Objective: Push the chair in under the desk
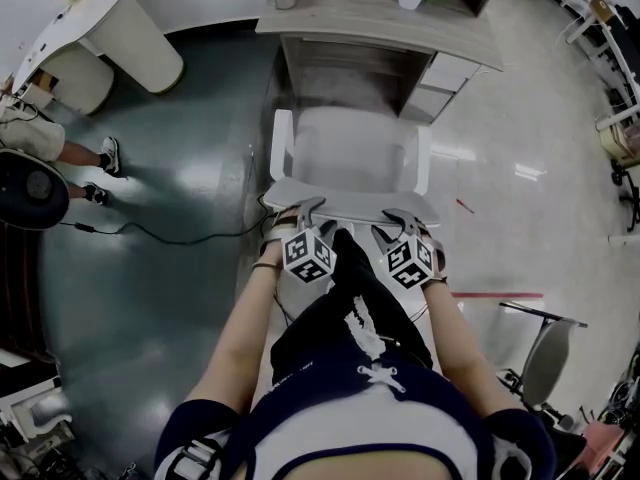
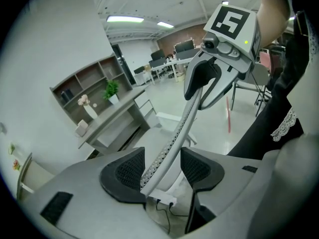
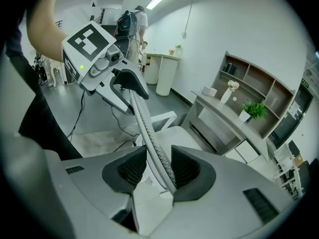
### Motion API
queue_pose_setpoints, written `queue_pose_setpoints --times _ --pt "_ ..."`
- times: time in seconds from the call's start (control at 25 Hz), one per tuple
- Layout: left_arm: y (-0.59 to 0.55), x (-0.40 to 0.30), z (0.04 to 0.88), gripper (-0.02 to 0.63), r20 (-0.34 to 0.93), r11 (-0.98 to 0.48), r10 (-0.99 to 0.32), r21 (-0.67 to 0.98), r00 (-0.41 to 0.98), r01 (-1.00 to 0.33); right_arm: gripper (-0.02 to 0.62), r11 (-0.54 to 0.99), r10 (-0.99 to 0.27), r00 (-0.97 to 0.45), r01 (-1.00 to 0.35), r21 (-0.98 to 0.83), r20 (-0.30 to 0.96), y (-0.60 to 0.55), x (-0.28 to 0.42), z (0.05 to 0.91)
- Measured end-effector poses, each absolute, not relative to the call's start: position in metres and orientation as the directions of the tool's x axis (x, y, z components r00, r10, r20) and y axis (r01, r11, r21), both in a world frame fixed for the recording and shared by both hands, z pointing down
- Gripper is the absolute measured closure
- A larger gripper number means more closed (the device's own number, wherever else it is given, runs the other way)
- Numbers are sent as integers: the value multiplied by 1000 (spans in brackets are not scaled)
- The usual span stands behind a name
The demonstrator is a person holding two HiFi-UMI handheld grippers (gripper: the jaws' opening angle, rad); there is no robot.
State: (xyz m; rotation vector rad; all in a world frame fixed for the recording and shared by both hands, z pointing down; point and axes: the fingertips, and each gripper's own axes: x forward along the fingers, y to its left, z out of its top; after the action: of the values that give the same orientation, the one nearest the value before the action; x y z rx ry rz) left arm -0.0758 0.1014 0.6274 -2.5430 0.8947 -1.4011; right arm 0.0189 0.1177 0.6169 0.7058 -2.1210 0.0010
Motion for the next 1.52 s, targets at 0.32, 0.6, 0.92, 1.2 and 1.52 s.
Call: queue_pose_setpoints --times 0.32,0.6,0.92,1.2,1.52 --pt "82 -77 628 380 742 -826 -531 -344 409 -447 463 840 -482 -460 -485 245 745 98 18 618" --pt "67 -78 626 379 739 -826 -531 -343 415 -446 463 843 -474 -463 -485 234 749 83 16 616" --pt "56 -80 625 379 737 -828 -529 -342 421 -443 462 841 -476 -463 -488 233 748 72 15 617" --pt "44 -79 624 379 741 -832 -523 -336 421 -443 462 842 -475 -465 -487 233 747 60 15 616" --pt "32 -83 625 379 742 -835 -520 -336 423 -436 462 842 -473 -465 -489 228 748 50 12 616"
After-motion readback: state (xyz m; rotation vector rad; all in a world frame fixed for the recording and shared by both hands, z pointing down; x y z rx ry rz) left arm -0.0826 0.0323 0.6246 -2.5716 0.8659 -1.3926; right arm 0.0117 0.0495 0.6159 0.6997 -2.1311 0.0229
